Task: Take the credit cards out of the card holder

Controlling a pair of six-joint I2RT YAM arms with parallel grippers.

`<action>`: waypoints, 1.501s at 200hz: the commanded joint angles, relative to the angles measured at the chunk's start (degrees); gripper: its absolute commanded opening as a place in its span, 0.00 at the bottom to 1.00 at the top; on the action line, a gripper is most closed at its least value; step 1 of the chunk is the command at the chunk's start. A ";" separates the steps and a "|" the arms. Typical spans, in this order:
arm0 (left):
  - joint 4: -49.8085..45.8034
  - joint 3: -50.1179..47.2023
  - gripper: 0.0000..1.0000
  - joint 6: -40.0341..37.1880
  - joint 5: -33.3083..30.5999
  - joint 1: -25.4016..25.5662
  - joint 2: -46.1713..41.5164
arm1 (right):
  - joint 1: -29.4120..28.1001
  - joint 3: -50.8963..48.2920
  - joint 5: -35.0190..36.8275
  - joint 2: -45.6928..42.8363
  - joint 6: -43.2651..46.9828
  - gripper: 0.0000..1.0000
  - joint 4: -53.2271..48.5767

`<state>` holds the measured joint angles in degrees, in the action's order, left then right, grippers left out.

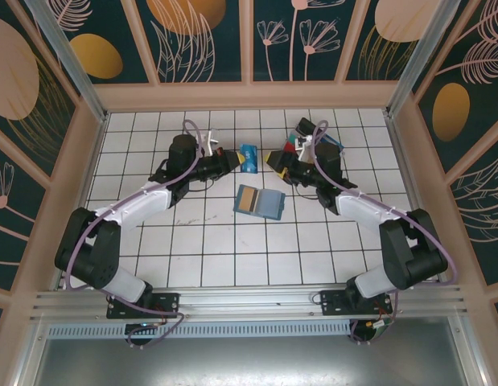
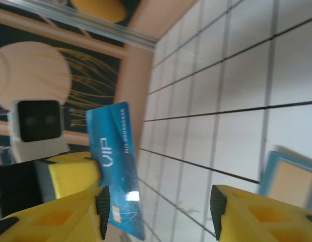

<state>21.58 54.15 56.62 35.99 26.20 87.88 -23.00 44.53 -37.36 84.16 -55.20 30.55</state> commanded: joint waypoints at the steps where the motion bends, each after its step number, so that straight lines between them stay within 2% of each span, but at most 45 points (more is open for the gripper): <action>1: 9.46 -0.53 0.00 8.44 3.09 0.08 -2.15 | 0.12 1.08 -5.79 0.95 -7.79 0.57 11.91; 29: 14.54 -1.22 0.00 12.80 4.80 0.08 -2.36 | -0.09 2.68 -8.03 2.34 -10.57 0.49 15.52; 54: 16.12 -1.73 0.00 14.29 5.58 0.07 -2.27 | -0.20 4.50 -9.19 2.99 -11.08 0.38 16.10; 88: 18.07 -2.35 0.00 15.53 6.06 0.08 -2.01 | -0.75 6.15 -10.06 3.81 -10.74 0.32 15.60; 109: 18.89 -2.34 0.00 16.00 6.64 0.08 -1.74 | -0.80 6.89 -10.56 4.34 -10.65 0.20 15.39; 129: 17.50 -2.23 0.00 15.02 6.49 0.00 -1.96 | -0.66 8.39 -10.59 4.44 -8.63 0.02 12.29; 137: 14.13 -1.65 0.10 12.83 5.75 -0.13 -2.24 | -0.48 9.80 -10.06 4.14 -5.49 0.00 7.99; 154: 1.99 -0.11 0.52 5.58 0.52 -0.68 -3.59 | 1.00 13.34 -6.42 2.73 5.14 0.00 -4.58; 161: -4.20 0.78 0.65 1.70 -2.76 -0.94 -4.15 | 1.93 14.92 -3.71 1.88 10.60 0.00 -10.47; 181: -17.24 1.23 0.88 -6.39 -14.19 -1.64 -5.29 | 5.91 19.92 2.03 1.33 26.87 0.00 -24.98; 202: -23.76 1.25 0.98 -11.32 -22.11 -1.87 -6.03 | 10.41 25.93 4.59 3.77 43.71 0.00 -37.66; 229: -25.88 1.22 0.99 -13.85 -25.82 -2.07 -7.09 | 15.22 33.68 10.09 8.77 59.92 0.00 -50.33; 253: -26.33 1.04 0.99 -14.72 -26.41 -2.11 -7.39 | 19.47 37.58 14.34 12.65 69.30 0.00 -53.97; 300: -26.77 0.05 0.99 -15.73 -25.62 -2.09 -7.52 | 26.82 44.82 9.35 20.74 81.90 0.00 -59.01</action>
<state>-3.62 53.80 43.09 11.27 24.27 81.60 1.23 84.44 -26.15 102.04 15.49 -22.26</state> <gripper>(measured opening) 0.987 0.061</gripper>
